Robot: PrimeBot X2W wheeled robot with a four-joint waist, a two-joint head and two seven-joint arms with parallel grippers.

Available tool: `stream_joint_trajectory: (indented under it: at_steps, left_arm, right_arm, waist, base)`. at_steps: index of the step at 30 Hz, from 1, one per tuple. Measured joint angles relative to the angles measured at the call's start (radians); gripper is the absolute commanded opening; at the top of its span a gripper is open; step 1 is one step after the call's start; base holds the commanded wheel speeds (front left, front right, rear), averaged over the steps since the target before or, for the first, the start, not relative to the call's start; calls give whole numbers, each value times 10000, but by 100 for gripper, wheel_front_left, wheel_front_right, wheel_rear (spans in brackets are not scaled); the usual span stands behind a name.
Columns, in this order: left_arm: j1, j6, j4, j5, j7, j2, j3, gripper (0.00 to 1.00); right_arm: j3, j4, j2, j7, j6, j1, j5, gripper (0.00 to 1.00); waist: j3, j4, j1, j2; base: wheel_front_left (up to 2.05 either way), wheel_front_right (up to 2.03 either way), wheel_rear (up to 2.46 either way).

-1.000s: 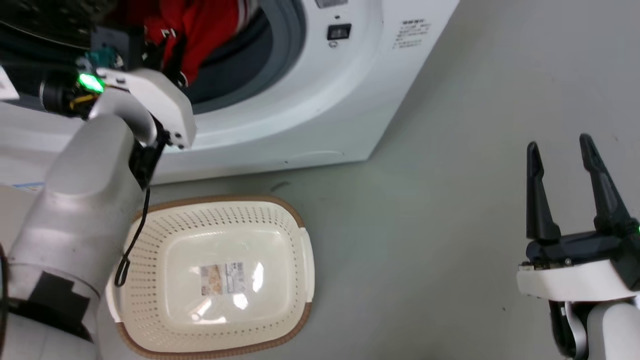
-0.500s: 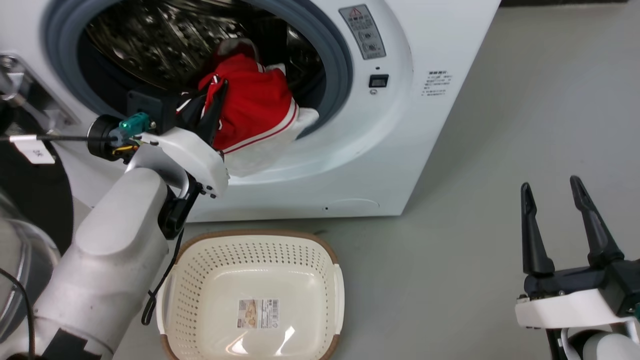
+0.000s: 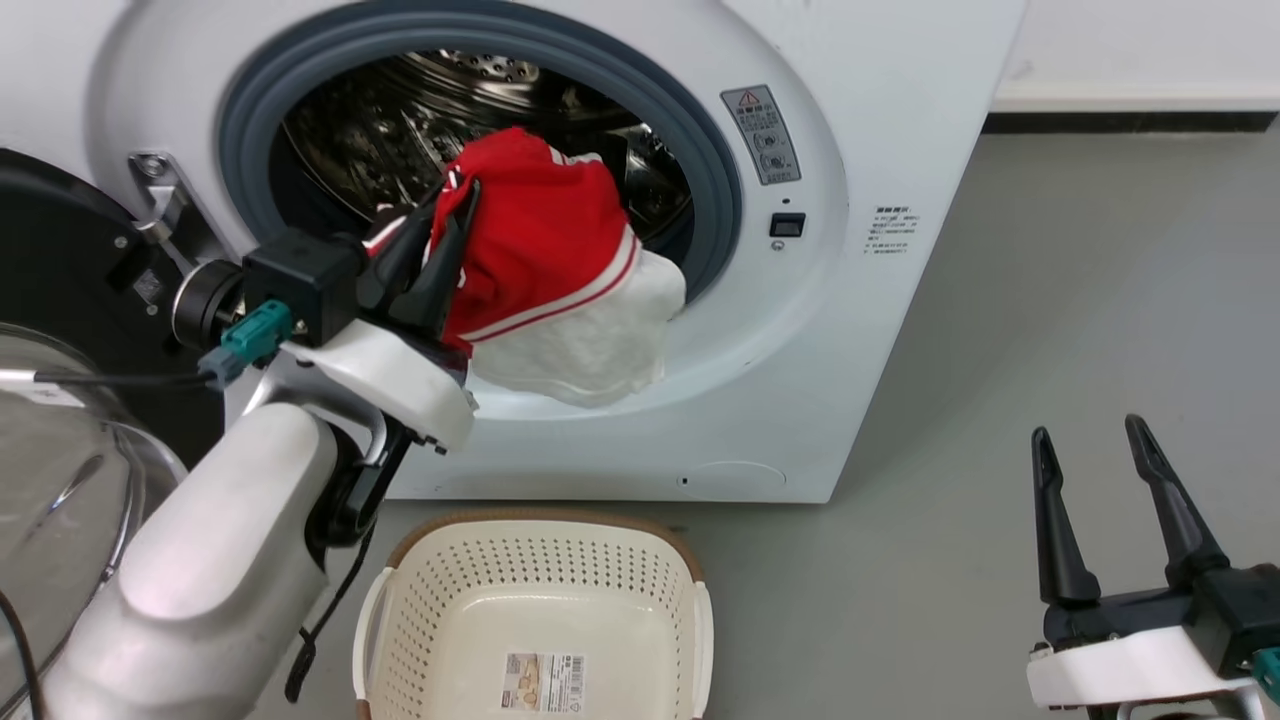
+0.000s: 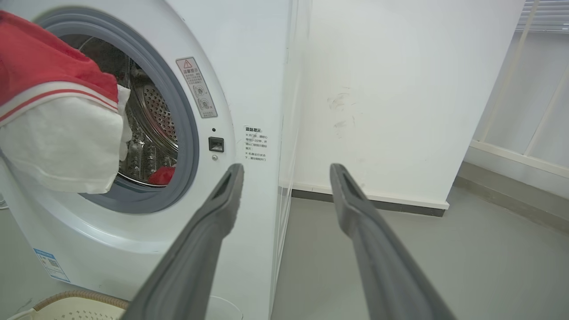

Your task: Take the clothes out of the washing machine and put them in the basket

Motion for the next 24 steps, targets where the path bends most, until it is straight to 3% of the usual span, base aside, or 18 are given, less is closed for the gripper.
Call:
stream_joint_trajectory:
  at_steps: [14,24]
  left_arm:
    - [1795,1185,-3776,38,970,1338,33,0]
    - [3094,1557,-4736,-182,1365,1783,-215,0]
  right_arm:
    - [12,54,0,0,0,454,0,100]
    - [59,42,0,0,0,431,8,100]
  waist:
    - [-659,261,0,0]
    - [-391,292,1,0]
  base:
    - [0,0,0]
    - [0,0,0]
